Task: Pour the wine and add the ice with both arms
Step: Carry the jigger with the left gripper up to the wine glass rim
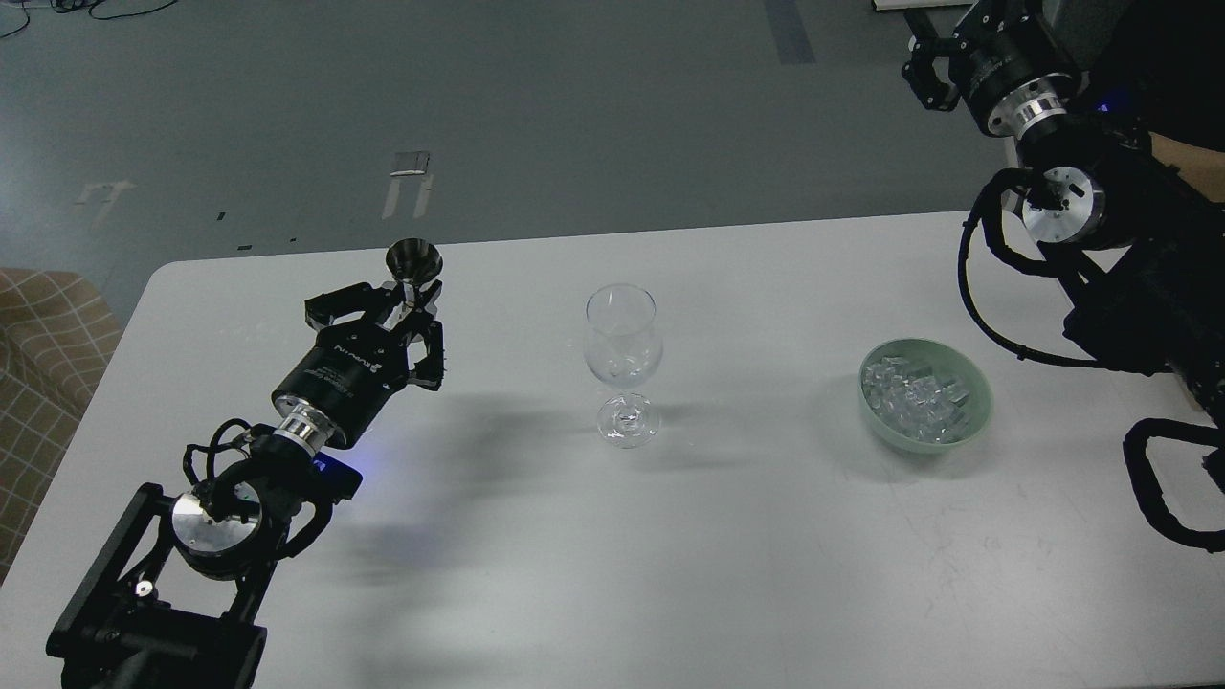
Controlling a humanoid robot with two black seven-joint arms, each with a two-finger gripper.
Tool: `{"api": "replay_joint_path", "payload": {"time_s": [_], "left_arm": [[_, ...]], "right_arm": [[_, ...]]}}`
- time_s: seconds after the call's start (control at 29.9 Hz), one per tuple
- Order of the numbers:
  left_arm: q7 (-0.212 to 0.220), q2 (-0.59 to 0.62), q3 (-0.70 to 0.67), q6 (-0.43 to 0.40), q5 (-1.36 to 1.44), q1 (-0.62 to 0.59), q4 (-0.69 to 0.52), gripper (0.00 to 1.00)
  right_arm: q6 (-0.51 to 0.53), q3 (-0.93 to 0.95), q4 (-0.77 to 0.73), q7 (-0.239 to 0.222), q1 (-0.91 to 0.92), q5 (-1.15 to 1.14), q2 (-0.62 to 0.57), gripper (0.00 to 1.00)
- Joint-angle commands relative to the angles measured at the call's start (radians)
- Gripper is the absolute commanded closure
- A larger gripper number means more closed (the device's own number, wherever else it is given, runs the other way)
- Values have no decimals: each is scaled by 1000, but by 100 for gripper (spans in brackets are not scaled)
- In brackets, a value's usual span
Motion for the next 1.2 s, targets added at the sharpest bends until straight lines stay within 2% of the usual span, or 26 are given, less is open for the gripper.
{"api": "replay_joint_path", "payload": {"time_s": [0.0, 0.4, 0.8, 1.17], "left_arm": [[15, 25, 42, 22, 1, -22, -20, 99], [71, 21, 115, 96, 67, -106, -73, 99], [78, 16, 177, 111, 99, -178, -60, 99], [74, -16, 180, 147, 125, -206, -63, 99]], "right_arm": [[0, 0, 5, 0, -3, 0, -1, 0], [-2, 0, 14, 0, -15, 2, -1, 0], [-3, 3, 14, 0, -15, 2, -3, 0], [-5, 5, 14, 0, -12, 2, -1, 0]]}}
